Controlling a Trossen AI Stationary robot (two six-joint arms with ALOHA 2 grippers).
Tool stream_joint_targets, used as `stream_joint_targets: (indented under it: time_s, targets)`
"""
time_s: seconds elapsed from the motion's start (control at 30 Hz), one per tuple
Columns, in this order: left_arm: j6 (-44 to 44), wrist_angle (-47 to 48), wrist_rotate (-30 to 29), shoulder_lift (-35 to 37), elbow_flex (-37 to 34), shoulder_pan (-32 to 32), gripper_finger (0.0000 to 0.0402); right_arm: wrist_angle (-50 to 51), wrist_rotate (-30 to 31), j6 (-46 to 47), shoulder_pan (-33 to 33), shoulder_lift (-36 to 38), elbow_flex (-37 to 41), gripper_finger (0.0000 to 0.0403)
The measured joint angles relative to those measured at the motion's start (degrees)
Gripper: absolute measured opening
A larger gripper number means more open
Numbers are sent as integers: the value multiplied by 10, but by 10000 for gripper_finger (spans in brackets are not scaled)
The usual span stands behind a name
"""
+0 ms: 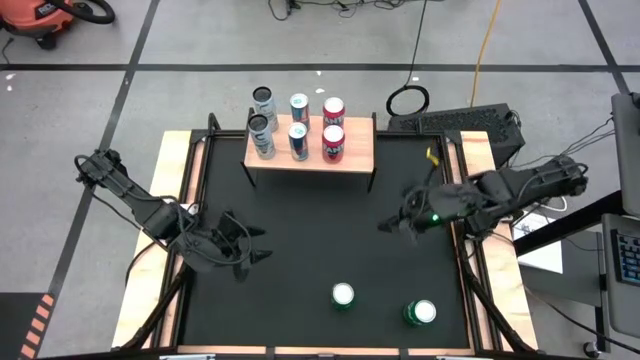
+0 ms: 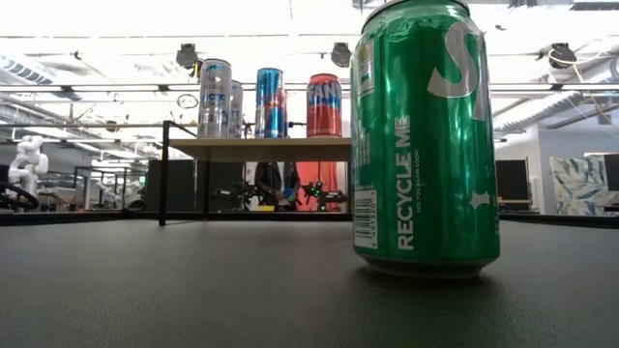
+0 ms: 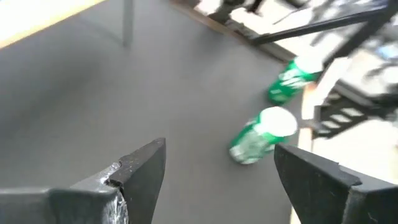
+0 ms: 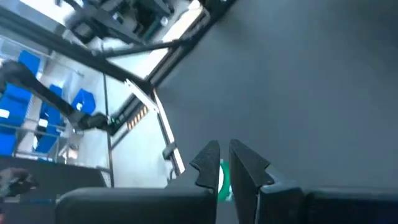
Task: Place canned beverage on shelf
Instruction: Put the left green soda can on the shelf
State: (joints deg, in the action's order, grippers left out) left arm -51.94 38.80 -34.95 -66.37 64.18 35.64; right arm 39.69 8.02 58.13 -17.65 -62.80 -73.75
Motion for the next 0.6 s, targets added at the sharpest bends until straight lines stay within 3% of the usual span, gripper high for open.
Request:
stream_joint_targets:
  time_s: [0.23,0.4,0.6]
  targets:
    - [112,-119,11,-15,0,0,299,1,10,38,-65,-38,0,15]
    - [197,-216,63,-42,3,2,299,9,12,48,-106,-59,0,15]
    - [193,-191,68,-106,58,1,299,28,13,48,-140,-78,1,15]
